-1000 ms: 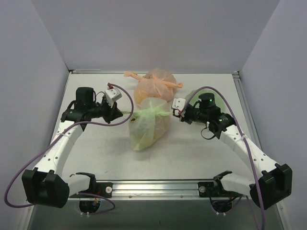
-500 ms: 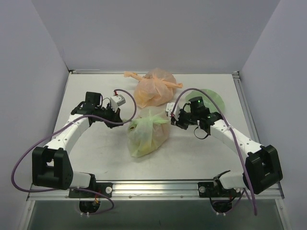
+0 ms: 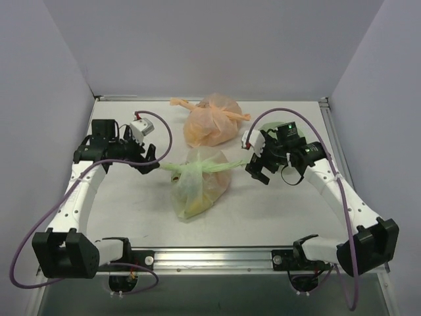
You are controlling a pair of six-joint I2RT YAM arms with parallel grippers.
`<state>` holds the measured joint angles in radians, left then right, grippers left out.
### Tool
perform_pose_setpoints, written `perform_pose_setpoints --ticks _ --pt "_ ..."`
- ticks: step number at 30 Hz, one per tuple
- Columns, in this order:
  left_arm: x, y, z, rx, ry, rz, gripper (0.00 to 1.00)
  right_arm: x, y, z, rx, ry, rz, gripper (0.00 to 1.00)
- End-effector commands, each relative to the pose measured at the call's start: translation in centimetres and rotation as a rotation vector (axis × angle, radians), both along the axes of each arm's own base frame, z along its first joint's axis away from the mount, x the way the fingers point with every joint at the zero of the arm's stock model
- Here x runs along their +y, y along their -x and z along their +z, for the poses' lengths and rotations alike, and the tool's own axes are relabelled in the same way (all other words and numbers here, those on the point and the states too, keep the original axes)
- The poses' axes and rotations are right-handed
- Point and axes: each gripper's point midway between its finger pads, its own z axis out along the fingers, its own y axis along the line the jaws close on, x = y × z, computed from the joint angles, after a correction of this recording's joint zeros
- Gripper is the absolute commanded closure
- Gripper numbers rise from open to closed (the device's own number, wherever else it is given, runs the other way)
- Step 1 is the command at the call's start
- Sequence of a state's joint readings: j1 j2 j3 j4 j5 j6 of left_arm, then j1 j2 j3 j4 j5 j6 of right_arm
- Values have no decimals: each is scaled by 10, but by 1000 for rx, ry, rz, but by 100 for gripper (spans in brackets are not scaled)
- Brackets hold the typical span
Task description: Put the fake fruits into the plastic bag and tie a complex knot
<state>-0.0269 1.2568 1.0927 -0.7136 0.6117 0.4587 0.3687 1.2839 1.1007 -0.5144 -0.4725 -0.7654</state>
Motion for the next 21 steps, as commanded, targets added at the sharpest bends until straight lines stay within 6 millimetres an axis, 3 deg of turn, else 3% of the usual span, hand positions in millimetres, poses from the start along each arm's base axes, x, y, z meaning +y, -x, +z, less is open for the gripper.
perform_pose_setpoints --ticks 1,5,7,8,10,13,14,16,19,21 --pt "-14 11 64 -108 74 -46 3 -2 28 46 -17 -61 -18 0" --pt "-2 -5 92 -82 98 145 3 -6 26 74 -1 -151 -165 0" --pt "3 -15 90 -11 97 217 3 -14 16 79 56 -208 -303 0" --pt "0 -18 104 -20 108 198 3 -17 11 79 89 -230 -364 0" --pt "3 -15 97 66 84 210 3 -35 -7 71 200 -292 -569 0" --pt "21 -32 78 184 34 354 3 -68 -28 56 348 -406 -803 0" --pt "24 -39 66 237 22 391 3 -69 -31 53 374 -437 -815 0" --pt "40 -44 45 296 -50 465 2 -91 -38 41 401 -441 -891 0" --pt "47 -41 19 358 -102 492 2 -92 -30 25 439 -413 -875 0" --pt "52 -38 1 384 -140 488 3 -83 -10 7 513 -394 -824 0"
